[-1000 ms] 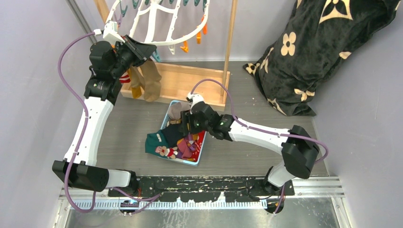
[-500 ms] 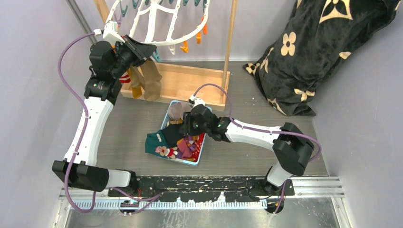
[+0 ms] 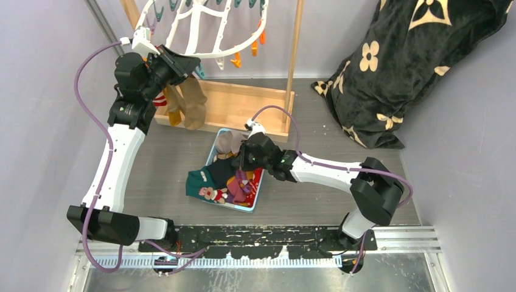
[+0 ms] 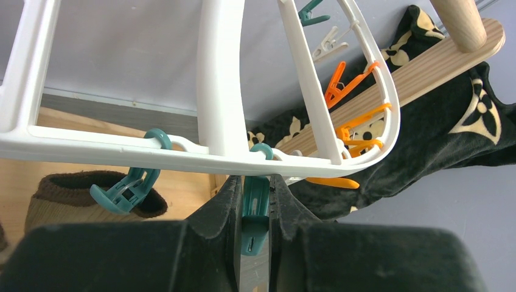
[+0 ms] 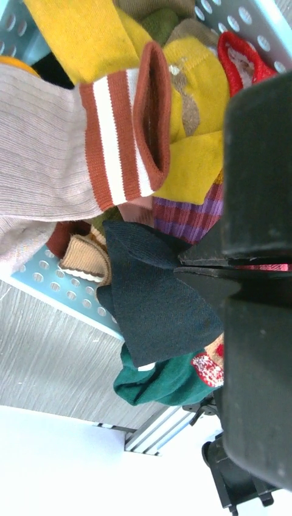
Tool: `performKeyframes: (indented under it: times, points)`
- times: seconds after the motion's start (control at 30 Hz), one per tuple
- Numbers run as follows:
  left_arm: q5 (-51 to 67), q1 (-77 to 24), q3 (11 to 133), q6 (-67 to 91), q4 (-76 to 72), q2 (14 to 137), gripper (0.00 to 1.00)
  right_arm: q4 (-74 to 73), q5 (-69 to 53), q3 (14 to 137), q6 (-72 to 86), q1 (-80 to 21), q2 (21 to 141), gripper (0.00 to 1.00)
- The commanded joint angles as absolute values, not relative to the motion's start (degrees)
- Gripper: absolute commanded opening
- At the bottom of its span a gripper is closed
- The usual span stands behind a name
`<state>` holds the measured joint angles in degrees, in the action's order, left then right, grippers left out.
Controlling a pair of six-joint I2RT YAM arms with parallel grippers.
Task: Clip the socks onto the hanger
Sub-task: Adjust the sock in the bin.
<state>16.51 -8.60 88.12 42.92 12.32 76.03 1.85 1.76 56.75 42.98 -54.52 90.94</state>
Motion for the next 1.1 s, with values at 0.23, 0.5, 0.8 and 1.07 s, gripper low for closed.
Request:
performKeyframes:
  times: [0.23, 0.5, 0.8, 1.07]
  points:
    - [16.4, -8.4, 91.6, 41.4, 9.8, 74.4, 0.0, 6.3, -1.7, 61.6, 30.7, -54.2, 80.4, 0.01]
    - [16.3, -8.4, 92.0, 41.4, 10.0, 74.5, 0.0, -2.5, -5.9, 71.8, 23.2, -52.6, 75.3, 0.01]
    - [16.3, -8.4, 92.3, 41.3, 10.1, 74.6, 0.0, -8.8, -6.1, 76.9, 17.9, -50.2, 71.7, 0.01]
    - [16.3, -8.4, 92.2, 41.3, 10.0, 74.6, 0.0, -17.5, -6.0, 81.5, 8.6, -48.3, 72.2, 0.01]
